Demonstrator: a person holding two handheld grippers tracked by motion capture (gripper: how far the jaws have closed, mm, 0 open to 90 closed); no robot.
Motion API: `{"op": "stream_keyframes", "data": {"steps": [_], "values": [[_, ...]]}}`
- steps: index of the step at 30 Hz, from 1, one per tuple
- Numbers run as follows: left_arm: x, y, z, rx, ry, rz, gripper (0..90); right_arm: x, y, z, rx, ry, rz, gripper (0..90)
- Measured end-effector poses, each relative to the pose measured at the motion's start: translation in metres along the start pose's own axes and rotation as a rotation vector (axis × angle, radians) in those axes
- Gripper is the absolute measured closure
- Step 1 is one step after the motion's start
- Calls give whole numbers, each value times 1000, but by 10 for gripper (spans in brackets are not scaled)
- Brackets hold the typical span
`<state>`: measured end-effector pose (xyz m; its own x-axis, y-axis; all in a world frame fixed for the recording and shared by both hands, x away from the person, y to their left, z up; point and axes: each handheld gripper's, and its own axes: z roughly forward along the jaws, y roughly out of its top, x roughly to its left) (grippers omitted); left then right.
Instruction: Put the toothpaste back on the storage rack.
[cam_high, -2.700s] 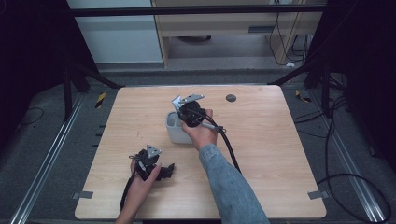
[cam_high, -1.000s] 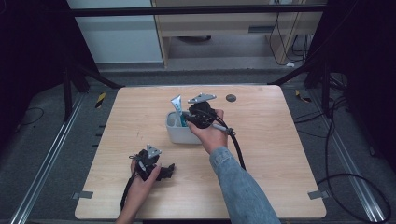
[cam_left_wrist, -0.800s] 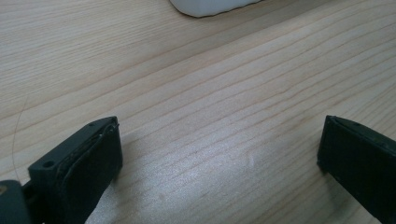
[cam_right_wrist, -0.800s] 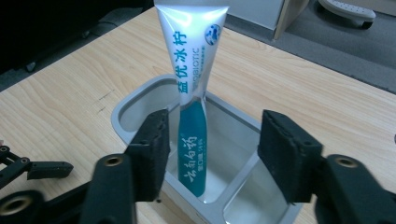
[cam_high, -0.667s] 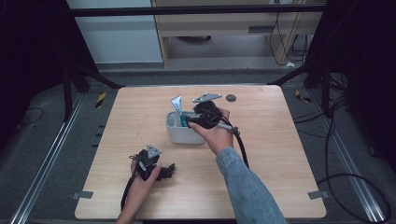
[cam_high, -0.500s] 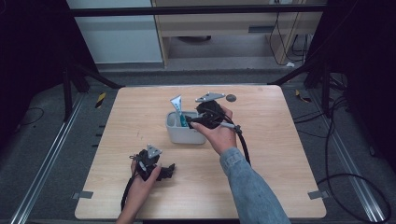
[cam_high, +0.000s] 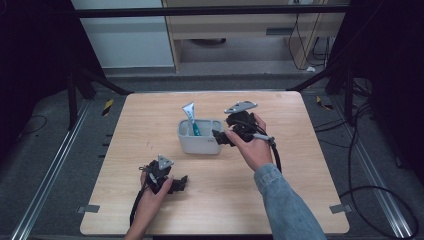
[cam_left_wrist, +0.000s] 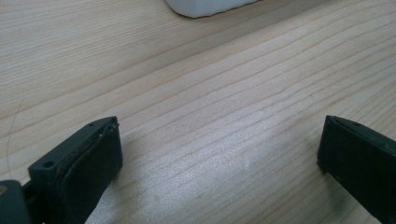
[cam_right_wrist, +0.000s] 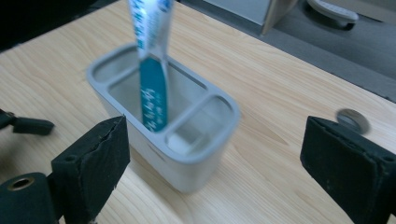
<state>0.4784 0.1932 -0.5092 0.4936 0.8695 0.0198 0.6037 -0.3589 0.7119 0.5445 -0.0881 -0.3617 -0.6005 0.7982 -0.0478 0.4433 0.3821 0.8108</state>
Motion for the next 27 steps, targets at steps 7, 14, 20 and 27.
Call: {"op": "stream_keyframes", "data": {"steps": [7, 14, 20, 27], "values": [[0, 0, 0, 1, 0, 0, 0, -27, -29, -18, 7, -73, -14, 110], [0, 0, 0, 3, 1, -1, 0, -51, -48, -30, 10, -133, -22, 114], [0, 0, 0, 3, 2, -1, 0, -68, -64, -31, 39, -163, 2, 108], [0, 0, 0, 5, 2, 1, 0, -84, -84, -21, 79, -172, 37, 103]]}}
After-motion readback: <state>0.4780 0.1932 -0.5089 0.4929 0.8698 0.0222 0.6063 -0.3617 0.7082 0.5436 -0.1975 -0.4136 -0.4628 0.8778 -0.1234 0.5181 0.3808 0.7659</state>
